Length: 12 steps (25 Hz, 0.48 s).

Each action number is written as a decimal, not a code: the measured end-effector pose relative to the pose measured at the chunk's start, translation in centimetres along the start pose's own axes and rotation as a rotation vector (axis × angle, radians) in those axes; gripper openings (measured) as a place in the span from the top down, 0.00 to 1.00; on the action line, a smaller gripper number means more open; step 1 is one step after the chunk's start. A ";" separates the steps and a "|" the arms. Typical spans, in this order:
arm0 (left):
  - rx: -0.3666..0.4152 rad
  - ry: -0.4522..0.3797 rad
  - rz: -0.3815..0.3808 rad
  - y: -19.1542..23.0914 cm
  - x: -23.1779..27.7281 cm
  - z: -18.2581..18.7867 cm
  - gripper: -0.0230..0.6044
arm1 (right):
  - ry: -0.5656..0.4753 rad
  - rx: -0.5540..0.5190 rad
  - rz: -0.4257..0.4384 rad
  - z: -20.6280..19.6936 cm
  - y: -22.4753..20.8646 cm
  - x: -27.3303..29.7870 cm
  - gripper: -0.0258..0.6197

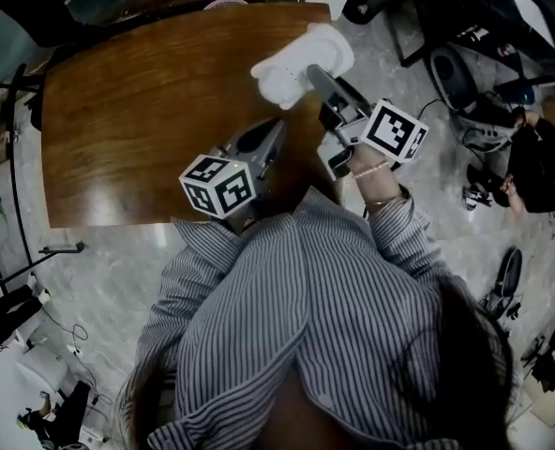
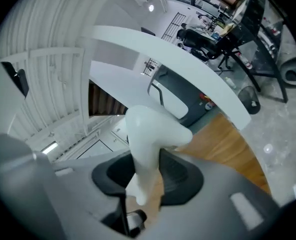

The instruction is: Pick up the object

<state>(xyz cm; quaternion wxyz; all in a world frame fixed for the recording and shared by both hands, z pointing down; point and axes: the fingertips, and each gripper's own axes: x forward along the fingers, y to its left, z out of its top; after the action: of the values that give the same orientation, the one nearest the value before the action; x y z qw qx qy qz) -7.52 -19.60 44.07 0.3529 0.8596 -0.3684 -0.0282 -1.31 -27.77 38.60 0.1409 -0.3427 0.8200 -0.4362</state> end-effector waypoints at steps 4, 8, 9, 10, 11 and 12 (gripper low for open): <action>-0.015 -0.090 -0.006 0.0 -0.8 2.7 0.93 | -0.022 -0.079 0.070 1.1 4.1 -0.6 0.75; -0.011 -0.130 0.010 0.1 -1.5 4.0 0.94 | -0.002 -0.184 0.053 0.6 5.8 -1.9 0.75; -0.013 -0.134 0.010 0.2 -1.5 4.1 0.93 | 0.002 -0.199 0.054 0.4 6.1 -2.1 0.75; -0.016 -0.135 0.010 0.2 -1.6 4.2 0.93 | 0.004 -0.209 0.059 0.2 6.4 -2.4 0.75; -0.020 -0.137 0.013 0.3 -1.6 4.2 0.93 | 0.005 -0.218 0.063 0.1 6.6 -2.6 0.75; -0.023 -0.139 0.018 0.4 -1.7 4.1 0.93 | 0.005 -0.227 0.065 -0.1 6.7 -2.8 0.75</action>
<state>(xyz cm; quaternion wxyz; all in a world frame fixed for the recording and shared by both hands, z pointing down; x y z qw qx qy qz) -10.25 -21.09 40.88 0.3368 0.8481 -0.3992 -0.0888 -2.31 -23.21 33.00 0.1130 -0.3285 0.8753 -0.3365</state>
